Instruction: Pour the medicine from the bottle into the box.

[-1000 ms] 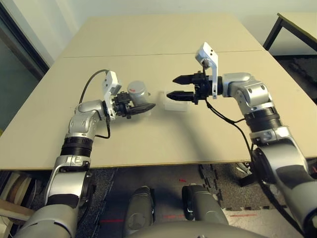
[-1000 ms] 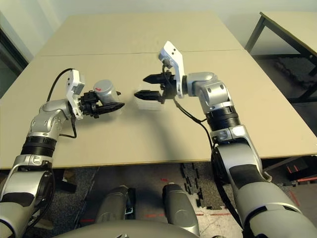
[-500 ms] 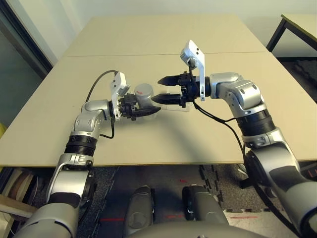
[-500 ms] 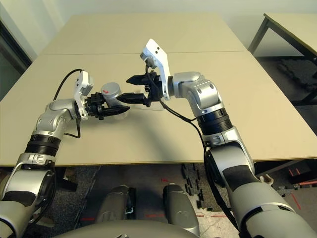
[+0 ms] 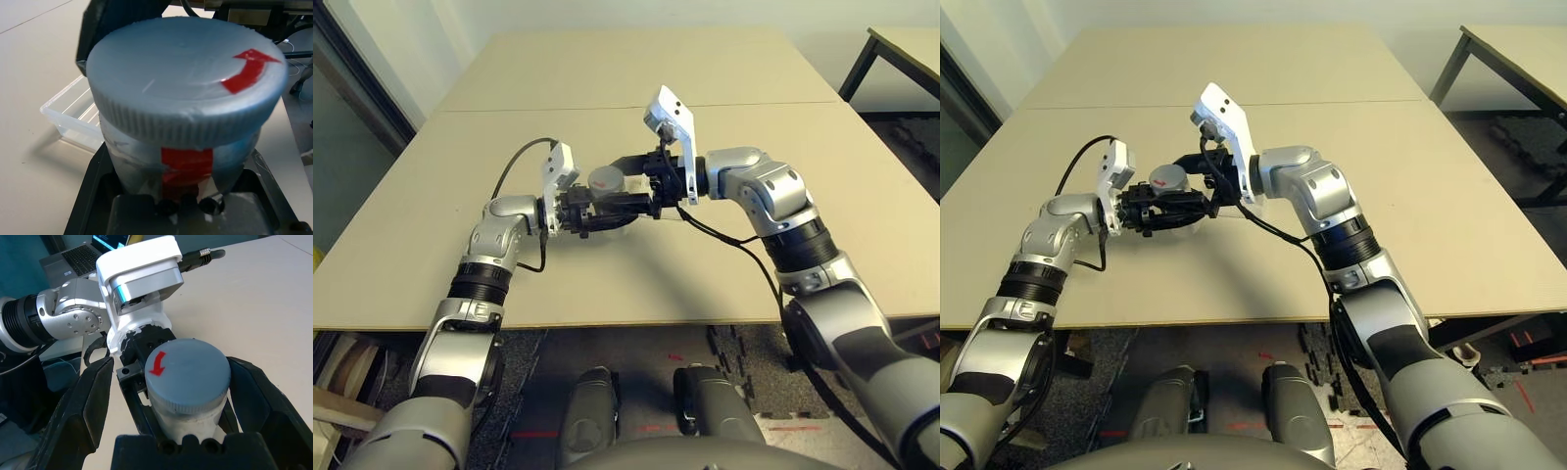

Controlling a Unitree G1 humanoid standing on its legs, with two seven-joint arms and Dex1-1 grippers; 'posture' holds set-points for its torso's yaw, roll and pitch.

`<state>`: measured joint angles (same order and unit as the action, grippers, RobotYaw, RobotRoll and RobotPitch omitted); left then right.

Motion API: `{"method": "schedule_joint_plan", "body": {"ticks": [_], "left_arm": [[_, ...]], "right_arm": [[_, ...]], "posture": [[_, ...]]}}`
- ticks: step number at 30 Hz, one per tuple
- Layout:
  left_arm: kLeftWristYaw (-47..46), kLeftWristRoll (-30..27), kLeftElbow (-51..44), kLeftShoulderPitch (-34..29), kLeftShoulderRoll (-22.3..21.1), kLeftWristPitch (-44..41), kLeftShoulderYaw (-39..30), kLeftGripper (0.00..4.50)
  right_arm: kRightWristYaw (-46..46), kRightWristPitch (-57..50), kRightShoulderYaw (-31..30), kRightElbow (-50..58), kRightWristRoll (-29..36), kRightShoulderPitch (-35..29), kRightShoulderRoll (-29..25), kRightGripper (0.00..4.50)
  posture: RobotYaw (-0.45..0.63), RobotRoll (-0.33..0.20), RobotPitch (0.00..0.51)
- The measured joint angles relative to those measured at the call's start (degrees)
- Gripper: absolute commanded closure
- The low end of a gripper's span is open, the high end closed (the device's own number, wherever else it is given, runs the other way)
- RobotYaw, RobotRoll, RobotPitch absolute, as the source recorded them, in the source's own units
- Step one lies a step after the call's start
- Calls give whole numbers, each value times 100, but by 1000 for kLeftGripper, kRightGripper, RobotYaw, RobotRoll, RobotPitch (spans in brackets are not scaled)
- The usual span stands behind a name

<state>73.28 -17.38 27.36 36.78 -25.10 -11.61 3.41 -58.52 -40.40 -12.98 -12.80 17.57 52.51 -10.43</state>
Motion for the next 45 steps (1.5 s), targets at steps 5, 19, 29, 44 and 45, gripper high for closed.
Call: {"method": "schedule_joint_plan", "body": {"ticks": [5,19,29,44,45], "left_arm": [[0,-1,-79,-109,0,-75,16,1895],[198,-73,-579,-198,-41,-436,114,1895],[945,-240,-1111,-205,-172,-804,397,1895],[1148,-320,-1286,-136,-278,-945,460,1895],[1141,-320,-1283,-136,-283,-944,455,1895]], "right_arm": [[-2,78,-13,-66,0,0,21,385],[-602,964,-133,-422,-37,-5,-166,1941],[-1901,1109,-101,-528,392,22,-463,1941],[-2310,1130,-263,-780,367,144,-360,0],[-2300,1149,-257,-786,365,152,-369,0]], "posture": [[-35,0,82],[-30,0,87],[-17,0,77],[-24,0,78],[-25,0,78]]}}
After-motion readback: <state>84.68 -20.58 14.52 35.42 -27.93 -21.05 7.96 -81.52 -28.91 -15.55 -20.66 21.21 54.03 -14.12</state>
